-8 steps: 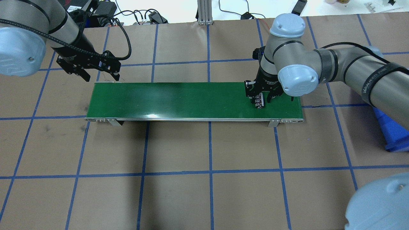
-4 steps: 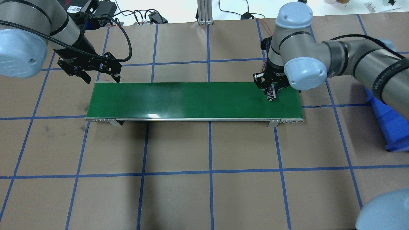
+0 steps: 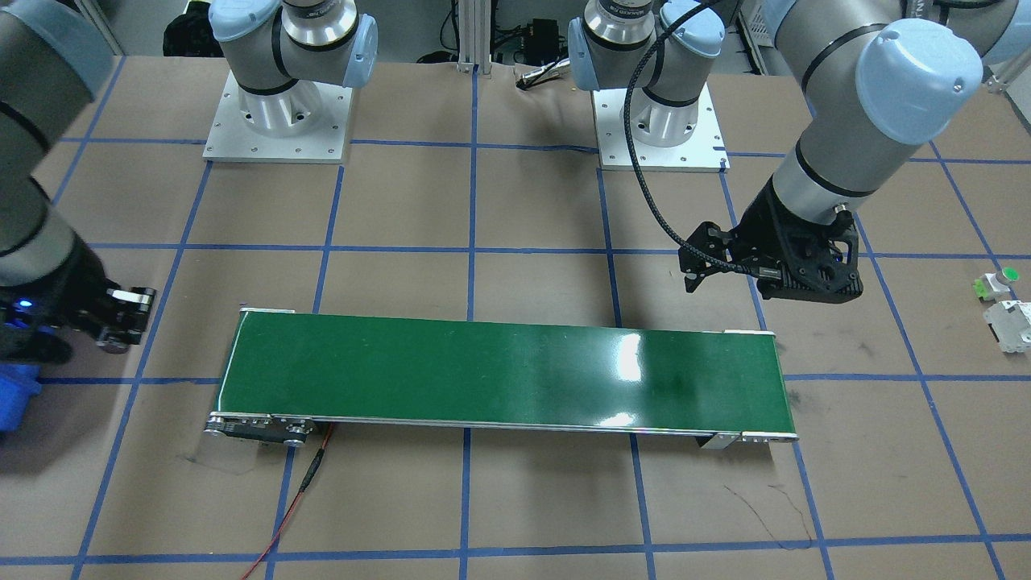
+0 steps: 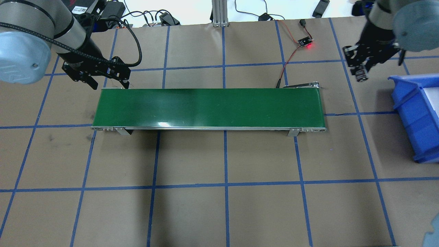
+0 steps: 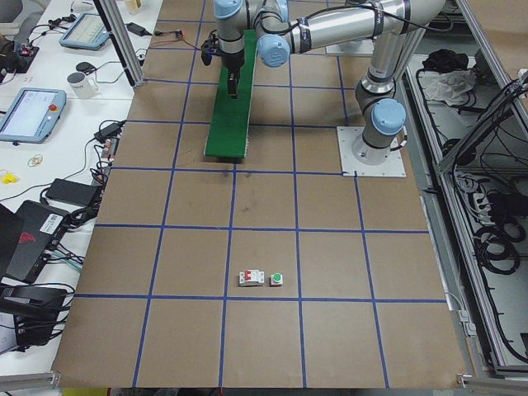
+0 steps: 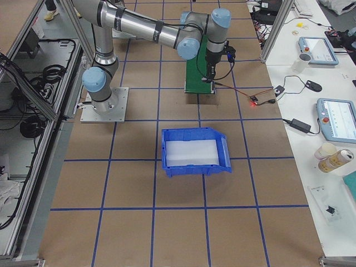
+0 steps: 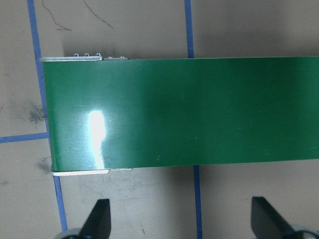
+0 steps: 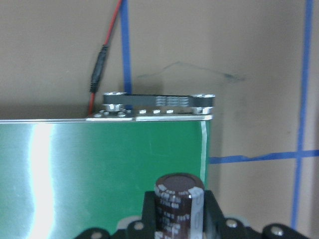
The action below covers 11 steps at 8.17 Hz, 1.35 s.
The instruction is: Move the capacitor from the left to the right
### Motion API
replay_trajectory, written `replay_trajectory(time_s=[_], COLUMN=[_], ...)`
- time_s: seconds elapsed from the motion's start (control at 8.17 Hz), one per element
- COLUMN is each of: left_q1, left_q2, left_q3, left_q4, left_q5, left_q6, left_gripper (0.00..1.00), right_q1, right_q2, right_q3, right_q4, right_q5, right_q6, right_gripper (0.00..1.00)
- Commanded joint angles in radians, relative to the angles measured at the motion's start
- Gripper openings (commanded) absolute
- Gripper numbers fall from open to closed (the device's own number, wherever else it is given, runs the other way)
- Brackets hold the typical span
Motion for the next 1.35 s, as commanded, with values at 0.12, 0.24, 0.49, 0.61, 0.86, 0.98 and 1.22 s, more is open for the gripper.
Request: replay_trajectory(time_s=[0.12, 0.24, 0.49, 0.61, 0.86, 0.98, 1.22], left_q1=[0.000, 0.000, 0.001, 0.000, 0.000, 0.000, 0.001], left_q2=[0.000, -0.001, 0.000, 0.000, 0.000, 0.000, 0.000], left_q3=[-0.001, -0.001, -0.001, 0.001, -0.001, -0.001, -0.001], left_q4=[-0.001, -0.001, -0.001, 0.001, -0.001, 0.001, -0.001], left_q5=[0.000, 0.000, 0.002, 0.000, 0.002, 0.002, 0.002], left_q6=[-0.004, -0.004, 0.006, -0.002, 0.007, 0.010, 0.007], left_gripper=[1.00, 1.00, 1.00, 1.00, 1.00, 1.00, 1.00], right_q1=[-0.344, -0.409, -0.483, -0.488, -0.495, -0.495, -0.497], right_q2=[0.036, 0.088, 0.203, 0.227, 0.248, 0.242, 0.178], right_q3=[-0.026, -0.026, -0.017, -0.002, 0.026, 0.026, 0.026], right_q4=[-0.048, -0.128, -0.229, -0.243, -0.263, -0.268, -0.270], right_q5=[-0.033, -0.027, 0.007, 0.008, -0.044, -0.035, 0.002], right_q6=[-0.521, -0.642, -0.754, -0.763, -0.764, -0.761, -0.763], right_gripper=[0.00, 0.00, 0.00, 0.00, 0.00, 0.54, 1.00])
